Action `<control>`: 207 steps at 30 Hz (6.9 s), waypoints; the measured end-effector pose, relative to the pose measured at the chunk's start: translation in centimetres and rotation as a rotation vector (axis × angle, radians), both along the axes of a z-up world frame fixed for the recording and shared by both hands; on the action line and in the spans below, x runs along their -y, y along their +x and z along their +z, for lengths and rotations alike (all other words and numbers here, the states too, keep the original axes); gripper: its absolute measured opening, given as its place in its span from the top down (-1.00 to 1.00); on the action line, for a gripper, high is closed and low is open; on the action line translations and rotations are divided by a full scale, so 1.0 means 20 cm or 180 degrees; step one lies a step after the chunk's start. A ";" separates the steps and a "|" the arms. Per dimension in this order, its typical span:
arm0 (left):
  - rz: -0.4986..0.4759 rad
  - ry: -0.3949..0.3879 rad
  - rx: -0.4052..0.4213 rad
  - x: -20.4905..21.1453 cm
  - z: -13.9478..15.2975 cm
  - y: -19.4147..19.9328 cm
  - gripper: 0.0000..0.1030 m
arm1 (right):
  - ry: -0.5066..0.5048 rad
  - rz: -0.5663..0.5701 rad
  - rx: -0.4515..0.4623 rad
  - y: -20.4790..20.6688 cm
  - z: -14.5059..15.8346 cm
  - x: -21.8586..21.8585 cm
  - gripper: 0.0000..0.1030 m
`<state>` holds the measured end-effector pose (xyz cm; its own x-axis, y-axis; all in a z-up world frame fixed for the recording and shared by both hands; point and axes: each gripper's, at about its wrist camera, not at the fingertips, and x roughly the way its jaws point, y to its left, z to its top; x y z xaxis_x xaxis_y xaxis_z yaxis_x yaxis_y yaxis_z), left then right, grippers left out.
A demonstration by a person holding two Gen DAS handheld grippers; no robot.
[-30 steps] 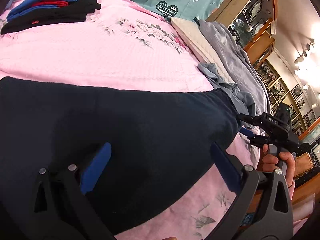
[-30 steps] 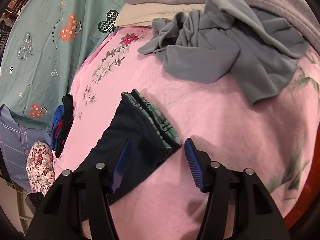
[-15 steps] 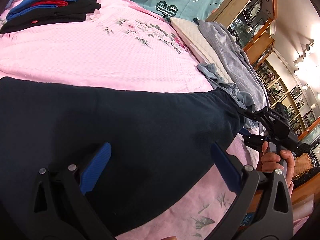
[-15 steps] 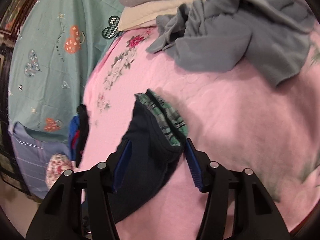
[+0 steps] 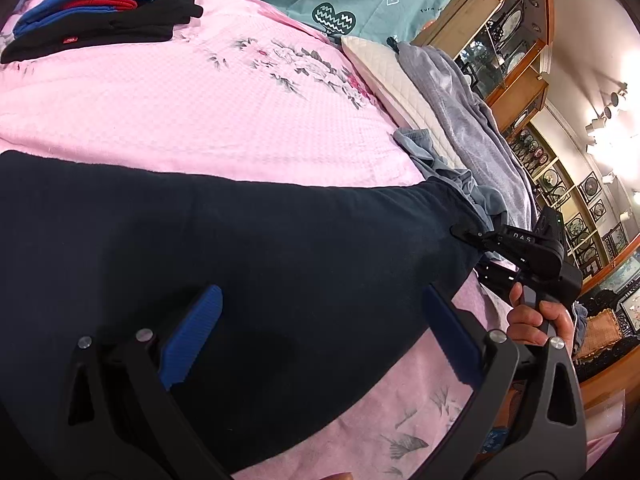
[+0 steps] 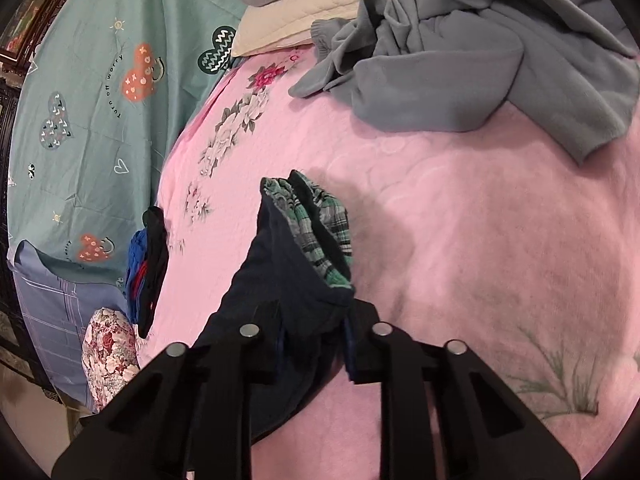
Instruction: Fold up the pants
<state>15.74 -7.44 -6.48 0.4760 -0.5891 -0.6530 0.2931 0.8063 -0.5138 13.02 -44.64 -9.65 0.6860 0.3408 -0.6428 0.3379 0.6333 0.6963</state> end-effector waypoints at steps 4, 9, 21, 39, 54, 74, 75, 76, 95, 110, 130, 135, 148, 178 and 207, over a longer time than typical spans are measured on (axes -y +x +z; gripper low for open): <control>-0.0016 0.0094 0.0020 0.02 0.00 0.00 -0.96 | -0.0283 0.0108 0.0145 -0.01 0.08 -0.07 0.68; 0.0021 0.0034 0.0050 -0.01 0.03 -0.01 -0.96 | -0.0885 0.0501 0.0622 -0.02 0.30 -0.30 0.69; 0.1294 0.0206 0.0571 -0.71 0.15 -0.20 -0.96 | -0.2257 0.1986 0.1287 -0.05 0.41 -1.22 0.70; 0.1333 -0.0396 0.0246 -0.89 0.03 -0.18 -0.96 | -0.1240 0.3216 0.1078 -0.07 0.33 -1.40 0.02; 0.1382 -0.0324 0.0233 -0.88 0.03 -0.18 -0.96 | -0.0592 0.3006 0.0757 0.06 0.19 -1.36 0.67; -0.0544 -0.0129 0.0433 -0.04 0.16 -0.20 -0.96 | -0.0170 0.1838 0.0736 0.29 0.22 -0.89 0.29; -0.0575 -0.0079 0.0337 -0.03 0.12 -0.20 -0.96 | -0.0163 0.1876 0.0721 0.30 0.20 -0.89 0.29; -0.0601 -0.0021 0.0227 -0.03 0.08 -0.20 -0.96 | -0.0160 0.1886 0.0663 0.33 0.17 -0.89 0.29; -0.0689 -0.0064 0.0267 -0.11 0.04 -0.26 -0.96 | 0.0000 0.2551 0.0276 -0.06 0.03 -0.89 0.67; -0.0351 -0.0061 0.0053 -0.10 0.13 0.09 -0.96 | 0.0737 0.1923 0.0451 0.08 0.02 -0.76 0.36; -0.0156 0.0088 -0.0138 -0.14 0.04 0.30 -0.96 | 0.0276 0.1722 0.0352 0.43 0.02 -0.79 0.36; -0.0080 0.0008 -0.0075 -0.23 0.09 0.22 -0.96 | 0.0703 0.1517 0.0125 0.43 -0.11 -0.67 0.67; -0.0425 0.0969 0.0138 -0.06 0.02 -0.21 -0.94 | -0.0678 0.2282 0.0492 -0.09 0.06 -0.84 0.45; -0.0233 0.1045 0.0144 -0.10 0.06 -0.24 -0.96 | -0.0869 0.2332 0.0518 -0.07 0.09 -0.96 0.23; 0.2643 0.0422 -0.0313 -1.79 0.11 -0.70 -0.96 | -0.1764 0.4339 0.1554 -0.28 0.31 -2.38 -0.03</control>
<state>1.77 28.38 -4.29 0.6580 0.0111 -0.7530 -0.4622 0.7954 -0.3921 7.49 3.01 -3.48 0.2383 0.6635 -0.7092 -0.8712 0.4688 0.1459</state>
